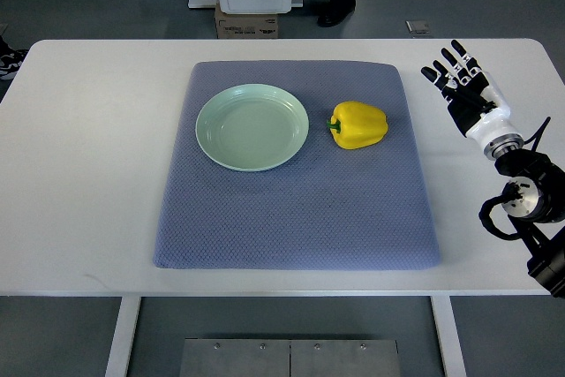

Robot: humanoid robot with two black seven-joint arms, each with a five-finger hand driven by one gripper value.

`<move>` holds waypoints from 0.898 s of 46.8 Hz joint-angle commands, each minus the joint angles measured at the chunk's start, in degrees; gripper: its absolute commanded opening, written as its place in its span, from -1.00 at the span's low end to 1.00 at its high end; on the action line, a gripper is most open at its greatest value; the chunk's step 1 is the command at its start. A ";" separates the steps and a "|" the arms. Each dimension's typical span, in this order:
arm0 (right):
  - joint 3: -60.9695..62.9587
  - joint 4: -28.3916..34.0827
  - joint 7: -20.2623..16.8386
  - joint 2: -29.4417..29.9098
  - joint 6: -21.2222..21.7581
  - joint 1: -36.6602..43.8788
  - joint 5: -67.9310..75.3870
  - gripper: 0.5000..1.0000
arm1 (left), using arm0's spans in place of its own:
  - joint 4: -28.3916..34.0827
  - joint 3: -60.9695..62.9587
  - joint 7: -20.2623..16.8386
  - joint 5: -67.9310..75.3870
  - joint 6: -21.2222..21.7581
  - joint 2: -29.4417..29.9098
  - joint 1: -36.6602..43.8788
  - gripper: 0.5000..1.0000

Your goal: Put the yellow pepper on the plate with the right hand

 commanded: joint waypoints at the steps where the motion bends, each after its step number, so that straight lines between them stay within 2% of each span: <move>1: -0.20 0.12 0.00 -0.12 0.09 0.27 -0.18 0.95 | 0.00 0.00 0.00 -0.01 0.00 0.00 0.00 1.00; 8: -0.20 0.38 0.35 -0.56 1.49 0.53 -2.29 0.99 | 0.00 0.00 0.00 -0.01 0.00 0.00 0.00 1.00; 15: -0.28 0.38 2.63 -0.83 4.13 1.14 -2.81 0.99 | 0.00 0.00 0.00 -0.01 0.00 0.00 0.00 1.00; 28: -2.39 0.56 2.81 -1.79 4.31 2.37 -11.33 0.99 | 0.00 0.00 0.00 -0.01 0.00 0.00 0.00 1.00; 36: -9.15 0.56 2.90 -3.81 4.13 5.53 -13.45 0.99 | 0.00 0.00 0.00 -0.01 0.00 0.00 0.00 1.00; 42: -15.13 0.65 5.62 -5.31 4.13 7.82 -15.03 0.97 | 0.00 0.00 0.00 -0.01 0.00 0.00 0.00 1.00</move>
